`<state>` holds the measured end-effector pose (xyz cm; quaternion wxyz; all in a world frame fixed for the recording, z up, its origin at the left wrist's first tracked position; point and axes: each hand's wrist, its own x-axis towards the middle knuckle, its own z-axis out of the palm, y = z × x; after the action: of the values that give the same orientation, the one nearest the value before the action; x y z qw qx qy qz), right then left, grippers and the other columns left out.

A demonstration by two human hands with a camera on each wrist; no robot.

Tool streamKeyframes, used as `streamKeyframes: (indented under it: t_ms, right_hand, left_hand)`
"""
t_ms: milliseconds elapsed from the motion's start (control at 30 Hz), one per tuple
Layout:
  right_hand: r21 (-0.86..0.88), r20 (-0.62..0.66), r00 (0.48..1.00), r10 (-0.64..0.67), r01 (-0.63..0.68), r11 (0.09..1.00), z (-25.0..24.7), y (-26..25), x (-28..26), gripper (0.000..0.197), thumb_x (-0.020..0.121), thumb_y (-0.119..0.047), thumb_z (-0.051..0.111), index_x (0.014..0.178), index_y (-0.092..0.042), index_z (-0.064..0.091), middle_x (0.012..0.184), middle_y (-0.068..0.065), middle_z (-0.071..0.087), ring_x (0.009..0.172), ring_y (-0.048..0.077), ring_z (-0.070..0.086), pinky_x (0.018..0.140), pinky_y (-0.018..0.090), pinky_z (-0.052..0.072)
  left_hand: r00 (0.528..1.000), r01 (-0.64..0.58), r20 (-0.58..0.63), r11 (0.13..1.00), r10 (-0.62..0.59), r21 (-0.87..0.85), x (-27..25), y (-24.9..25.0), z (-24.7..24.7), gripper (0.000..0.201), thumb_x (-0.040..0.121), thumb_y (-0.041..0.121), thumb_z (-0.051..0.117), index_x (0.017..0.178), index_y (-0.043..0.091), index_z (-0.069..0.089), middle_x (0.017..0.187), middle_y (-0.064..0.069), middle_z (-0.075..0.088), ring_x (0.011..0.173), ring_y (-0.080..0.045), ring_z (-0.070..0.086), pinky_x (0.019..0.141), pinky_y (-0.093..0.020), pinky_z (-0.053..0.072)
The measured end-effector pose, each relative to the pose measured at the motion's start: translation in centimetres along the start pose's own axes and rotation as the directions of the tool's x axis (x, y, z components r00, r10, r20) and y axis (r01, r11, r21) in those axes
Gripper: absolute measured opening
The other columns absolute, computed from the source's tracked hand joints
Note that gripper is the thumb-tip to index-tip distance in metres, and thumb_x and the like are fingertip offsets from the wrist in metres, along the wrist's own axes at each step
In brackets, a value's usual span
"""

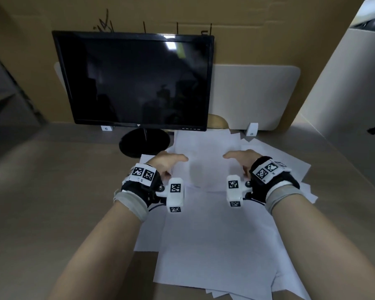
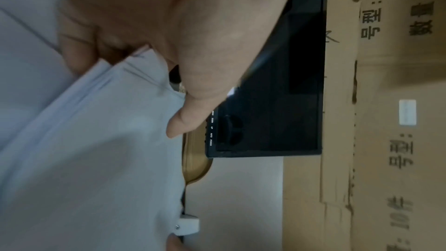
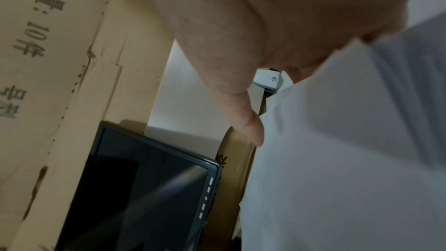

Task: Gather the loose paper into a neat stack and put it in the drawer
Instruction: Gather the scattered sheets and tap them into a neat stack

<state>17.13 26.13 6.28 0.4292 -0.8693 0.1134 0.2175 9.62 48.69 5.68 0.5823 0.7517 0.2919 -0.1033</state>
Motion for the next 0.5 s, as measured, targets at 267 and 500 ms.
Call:
streamKeyframes:
  t_ms: [267,500]
  right_hand:
    - [-0.009,0.003,0.998,-0.057,0.057,0.998,1.1,0.7,-1.7,0.040,0.092,-0.013,0.065,0.126,0.006,0.056,0.117,0.017,0.061,0.097,0.028,0.056,0.079,0.031,0.045]
    - [0.051,-0.063,0.995,-0.082,0.086,0.995,-0.7,3.8,-4.7,0.042,0.088,-0.008,0.068,0.123,0.011,0.054,0.114,0.020,0.063,0.099,0.034,0.061,0.080,0.037,0.053]
  left_hand:
    - [0.999,-0.025,0.030,0.983,0.020,0.179,-1.9,-0.5,0.1,0.038,0.093,0.017,0.068,0.124,-0.001,0.056,0.094,-0.016,0.064,0.062,-0.028,0.062,0.041,-0.023,0.046]
    - [0.997,-0.060,0.049,0.990,0.054,0.124,-4.4,-2.3,1.4,0.024,0.096,0.010,0.064,0.117,0.006,0.052,0.084,-0.013,0.059,0.044,-0.021,0.053,0.032,-0.017,0.038]
